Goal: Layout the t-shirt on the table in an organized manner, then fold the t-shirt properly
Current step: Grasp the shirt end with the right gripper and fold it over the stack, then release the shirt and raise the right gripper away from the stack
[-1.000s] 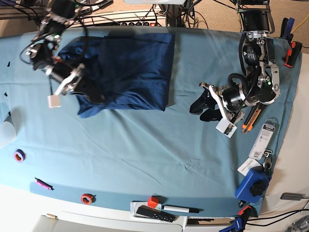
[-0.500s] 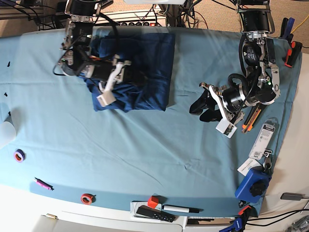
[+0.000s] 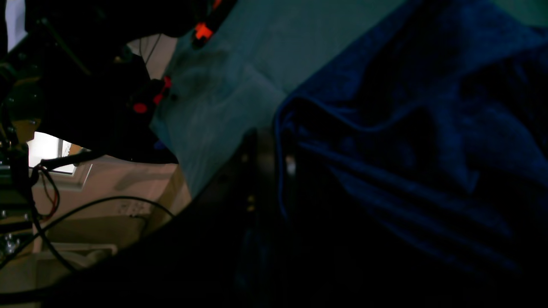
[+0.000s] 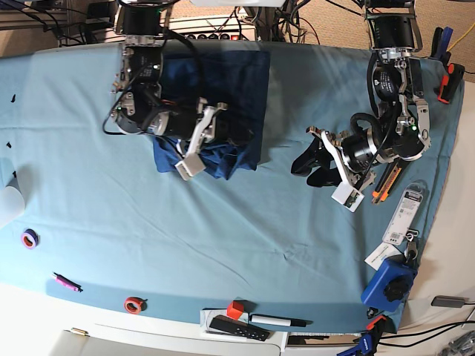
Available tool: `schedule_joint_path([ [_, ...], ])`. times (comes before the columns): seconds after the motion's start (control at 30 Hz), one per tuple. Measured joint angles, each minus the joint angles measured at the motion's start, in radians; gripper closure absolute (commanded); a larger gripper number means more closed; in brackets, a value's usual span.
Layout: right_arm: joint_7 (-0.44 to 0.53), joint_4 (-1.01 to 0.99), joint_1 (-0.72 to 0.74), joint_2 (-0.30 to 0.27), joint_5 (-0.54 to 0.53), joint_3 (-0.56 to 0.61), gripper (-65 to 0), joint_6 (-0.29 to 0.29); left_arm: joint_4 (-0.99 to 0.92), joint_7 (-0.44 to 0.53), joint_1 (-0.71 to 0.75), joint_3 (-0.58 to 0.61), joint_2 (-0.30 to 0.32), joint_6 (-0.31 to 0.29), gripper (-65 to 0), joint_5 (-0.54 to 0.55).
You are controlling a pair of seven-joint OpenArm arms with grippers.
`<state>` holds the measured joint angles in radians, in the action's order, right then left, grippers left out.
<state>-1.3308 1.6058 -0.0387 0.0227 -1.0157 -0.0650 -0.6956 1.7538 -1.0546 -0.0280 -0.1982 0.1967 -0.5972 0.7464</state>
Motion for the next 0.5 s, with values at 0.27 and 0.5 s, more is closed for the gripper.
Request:
schedule_joint_path([
  [0.27,-0.001,0.000,0.000,0.014,0.028,0.000,-16.3,-0.001,0.000,0.000,0.000,0.000,0.000,0.000,-25.7,0.000],
  [0.5,-0.003,0.000,0.000,0.014,-0.170,0.000,-33.1,0.002,0.000,0.000,0.000,0.000,0.000,0.000,-25.7,0.000],
])
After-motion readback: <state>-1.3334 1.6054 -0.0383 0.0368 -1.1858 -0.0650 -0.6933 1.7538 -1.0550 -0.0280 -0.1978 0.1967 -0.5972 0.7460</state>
